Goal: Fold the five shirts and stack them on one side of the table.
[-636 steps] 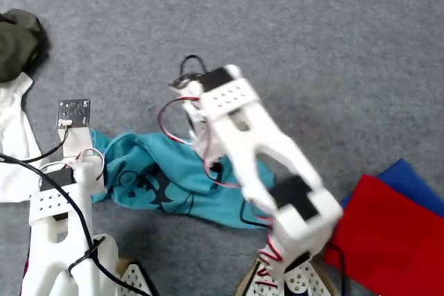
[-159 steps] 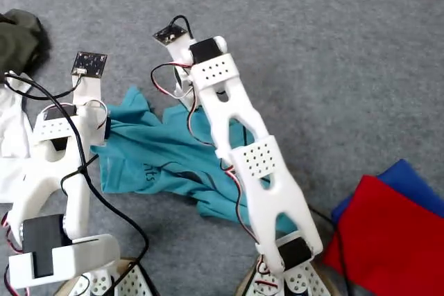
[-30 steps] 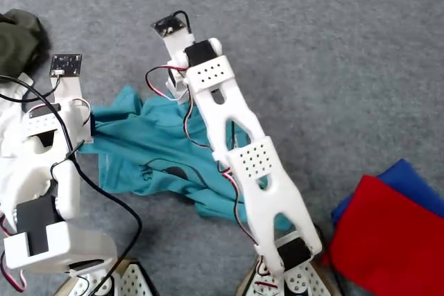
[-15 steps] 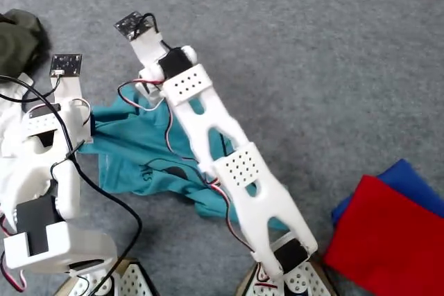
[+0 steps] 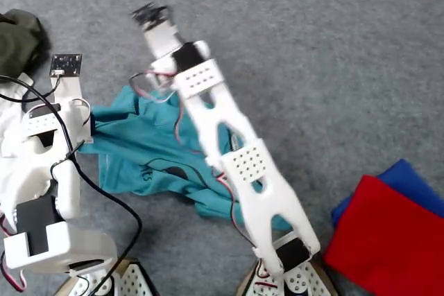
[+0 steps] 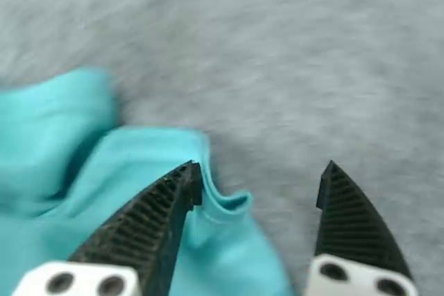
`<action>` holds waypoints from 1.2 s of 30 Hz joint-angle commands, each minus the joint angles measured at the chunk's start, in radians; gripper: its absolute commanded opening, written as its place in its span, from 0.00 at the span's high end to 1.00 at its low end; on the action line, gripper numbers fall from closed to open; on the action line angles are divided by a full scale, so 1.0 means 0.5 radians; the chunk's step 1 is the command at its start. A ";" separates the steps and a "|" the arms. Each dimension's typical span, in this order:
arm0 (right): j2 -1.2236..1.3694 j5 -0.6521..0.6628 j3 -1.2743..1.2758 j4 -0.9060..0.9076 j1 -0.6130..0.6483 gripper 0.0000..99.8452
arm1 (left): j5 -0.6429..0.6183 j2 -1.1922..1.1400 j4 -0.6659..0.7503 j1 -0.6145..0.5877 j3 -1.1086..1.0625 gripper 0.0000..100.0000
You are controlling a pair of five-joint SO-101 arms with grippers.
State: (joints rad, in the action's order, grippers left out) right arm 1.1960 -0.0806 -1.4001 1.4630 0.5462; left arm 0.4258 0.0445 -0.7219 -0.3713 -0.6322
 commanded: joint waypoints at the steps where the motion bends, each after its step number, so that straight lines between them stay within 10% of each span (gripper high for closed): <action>1: -0.091 -0.046 -0.106 -0.064 -0.140 0.72 | -0.021 0.008 0.031 -0.021 0.092 0.98; 36: 0.094 -0.390 -0.011 0.193 0.020 0.81 | -0.021 0.008 0.031 0.009 0.080 0.98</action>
State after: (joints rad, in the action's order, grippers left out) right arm 1.2528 -0.2601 -1.3955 1.5827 0.5478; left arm 0.4258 0.0445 -0.7219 -0.3713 -0.6322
